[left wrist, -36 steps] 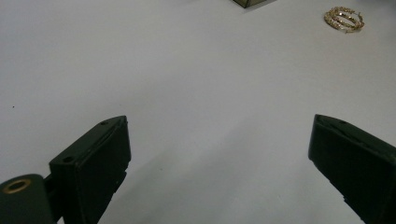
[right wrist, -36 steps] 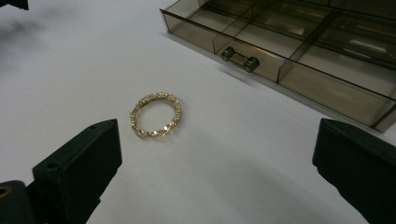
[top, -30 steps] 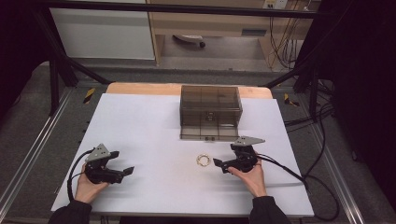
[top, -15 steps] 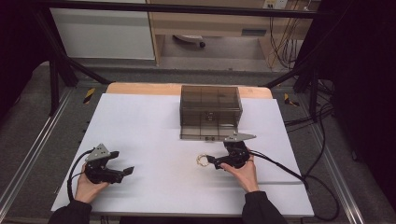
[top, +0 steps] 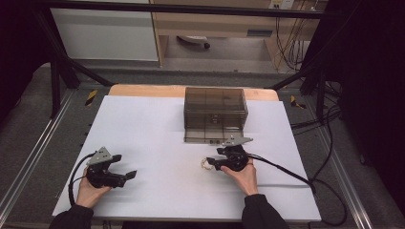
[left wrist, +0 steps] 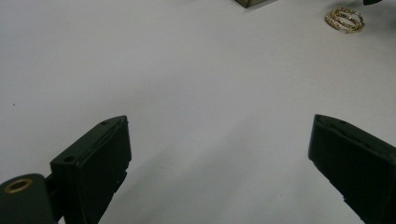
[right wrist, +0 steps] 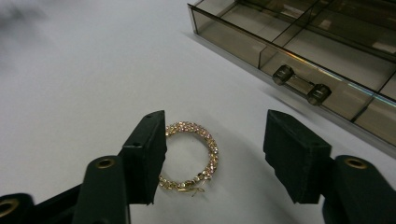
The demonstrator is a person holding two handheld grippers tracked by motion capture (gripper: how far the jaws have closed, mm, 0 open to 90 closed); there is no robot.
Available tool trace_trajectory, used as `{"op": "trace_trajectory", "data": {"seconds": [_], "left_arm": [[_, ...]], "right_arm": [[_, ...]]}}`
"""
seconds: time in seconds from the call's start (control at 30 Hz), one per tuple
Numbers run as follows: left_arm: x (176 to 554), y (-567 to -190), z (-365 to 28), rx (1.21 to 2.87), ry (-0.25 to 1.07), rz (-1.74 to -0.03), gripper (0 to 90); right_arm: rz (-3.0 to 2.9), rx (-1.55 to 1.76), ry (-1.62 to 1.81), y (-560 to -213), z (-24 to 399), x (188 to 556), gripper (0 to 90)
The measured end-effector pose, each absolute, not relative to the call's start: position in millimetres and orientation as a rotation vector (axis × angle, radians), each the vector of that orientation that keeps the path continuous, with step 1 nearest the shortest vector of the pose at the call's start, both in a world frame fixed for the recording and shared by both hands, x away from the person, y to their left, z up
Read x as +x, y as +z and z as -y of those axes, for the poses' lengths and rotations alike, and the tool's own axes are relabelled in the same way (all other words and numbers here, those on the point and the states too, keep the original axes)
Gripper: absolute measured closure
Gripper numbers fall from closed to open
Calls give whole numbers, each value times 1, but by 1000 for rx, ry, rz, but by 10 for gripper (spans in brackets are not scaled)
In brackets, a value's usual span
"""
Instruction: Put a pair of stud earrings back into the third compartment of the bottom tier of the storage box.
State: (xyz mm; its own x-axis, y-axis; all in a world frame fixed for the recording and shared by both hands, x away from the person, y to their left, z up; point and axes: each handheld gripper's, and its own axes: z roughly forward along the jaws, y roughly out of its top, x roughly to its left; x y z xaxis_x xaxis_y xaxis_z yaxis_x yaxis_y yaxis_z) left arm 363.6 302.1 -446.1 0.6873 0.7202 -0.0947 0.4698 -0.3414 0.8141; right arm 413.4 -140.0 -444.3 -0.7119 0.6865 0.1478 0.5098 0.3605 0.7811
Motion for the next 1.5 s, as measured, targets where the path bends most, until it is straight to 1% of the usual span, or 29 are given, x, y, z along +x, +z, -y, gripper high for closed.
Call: {"op": "trace_trajectory", "data": {"seconds": [0.13, 0.17, 0.2, 0.23, 0.27, 0.3, 0.47, 0.5, 0.53, 0.67, 0.8, 1.2, 1.5], "left_arm": [[363, -446, -302, 2007, 352, -918, 57], [363, -446, -302, 2007, 353, -916, 57], [363, -446, -302, 2006, 353, -915, 58], [363, -446, -303, 2004, 353, -916, 58], [364, -446, -303, 2004, 351, -917, 58], [364, -446, -303, 2004, 352, -917, 59], [363, -446, -303, 2002, 350, -913, 60], [364, -446, -303, 2002, 349, -914, 61], [364, -446, -303, 2003, 349, -915, 61], [363, -446, -303, 2005, 349, -915, 61], [364, -447, -303, 2002, 348, -918, 62], [363, -447, -303, 2004, 349, -917, 63], [363, -447, -303, 2007, 349, -917, 64]], "right_arm": [[-2419, 1080, 1256, -447, 139, 414, 518], [-2419, 1080, 1256, -447, 139, 414, 518], [-2427, 1082, 1251, -448, 139, 415, 541], [-2435, 1076, 1244, -449, 139, 415, 586], [-2435, 1076, 1244, -449, 139, 415, 586], [-2436, 1078, 1241, -449, 139, 415, 614], [-2455, 1081, 1230, -453, 137, 416, 689], [-2459, 1083, 1224, -454, 137, 416, 717], [-2459, 1083, 1224, -454, 137, 416, 717], [-2466, 1091, 1215, -455, 137, 416, 776], [-2469, 1093, 1216, -456, 136, 417, 784], [-2470, 1091, 1207, -456, 136, 416, 853], [-2461, 1100, 1215, -454, 137, 415, 868]]}}
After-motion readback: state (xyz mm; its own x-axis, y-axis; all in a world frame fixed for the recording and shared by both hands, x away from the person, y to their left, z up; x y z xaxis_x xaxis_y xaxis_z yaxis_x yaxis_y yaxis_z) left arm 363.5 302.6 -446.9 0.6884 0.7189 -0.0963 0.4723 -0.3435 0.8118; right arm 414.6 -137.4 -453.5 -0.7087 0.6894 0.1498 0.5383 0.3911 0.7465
